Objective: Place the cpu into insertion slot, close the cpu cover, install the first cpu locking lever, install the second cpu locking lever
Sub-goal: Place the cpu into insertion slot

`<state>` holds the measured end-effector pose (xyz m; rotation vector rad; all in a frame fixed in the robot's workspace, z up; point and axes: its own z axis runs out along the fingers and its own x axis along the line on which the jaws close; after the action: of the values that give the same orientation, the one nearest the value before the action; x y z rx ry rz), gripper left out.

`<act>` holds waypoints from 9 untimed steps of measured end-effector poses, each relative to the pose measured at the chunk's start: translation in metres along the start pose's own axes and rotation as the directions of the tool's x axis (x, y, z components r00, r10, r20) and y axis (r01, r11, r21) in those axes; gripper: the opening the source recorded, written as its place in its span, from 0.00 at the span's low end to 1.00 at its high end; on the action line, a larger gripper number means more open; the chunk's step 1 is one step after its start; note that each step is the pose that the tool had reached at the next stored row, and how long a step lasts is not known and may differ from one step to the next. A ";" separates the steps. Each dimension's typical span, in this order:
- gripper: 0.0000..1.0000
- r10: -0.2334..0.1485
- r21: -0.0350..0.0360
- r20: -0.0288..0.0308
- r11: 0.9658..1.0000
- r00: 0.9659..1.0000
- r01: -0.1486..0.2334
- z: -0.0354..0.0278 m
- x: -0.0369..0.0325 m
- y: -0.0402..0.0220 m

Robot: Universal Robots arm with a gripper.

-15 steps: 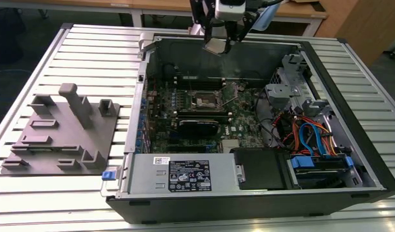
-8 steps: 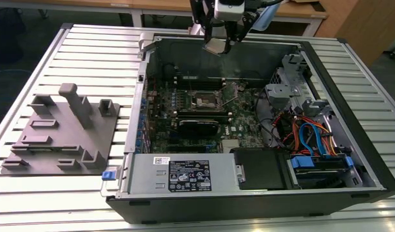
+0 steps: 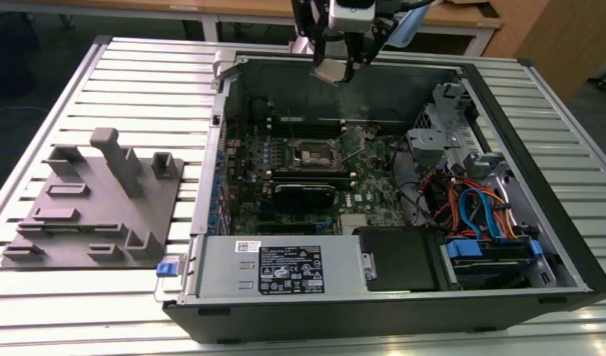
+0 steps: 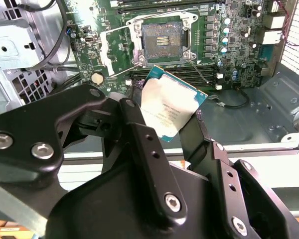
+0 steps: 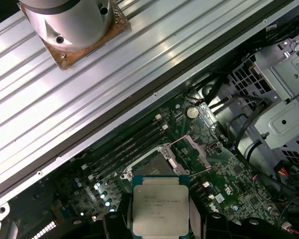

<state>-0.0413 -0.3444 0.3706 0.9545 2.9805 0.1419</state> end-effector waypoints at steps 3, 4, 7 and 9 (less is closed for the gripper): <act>0.54 0.003 0.000 0.000 1.000 1.000 -0.003 0.0000 0.0000 0.0000; 0.54 0.005 0.000 0.001 1.000 1.000 -0.005 0.0000 0.0000 0.0000; 0.54 0.019 0.000 0.002 1.000 1.000 -0.019 0.0000 0.0000 0.0000; 0.54 0.036 -0.001 0.003 0.999 0.999 -0.036 0.0001 0.0000 0.0000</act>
<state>-0.0413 -0.3444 0.3705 1.0082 2.9610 0.1413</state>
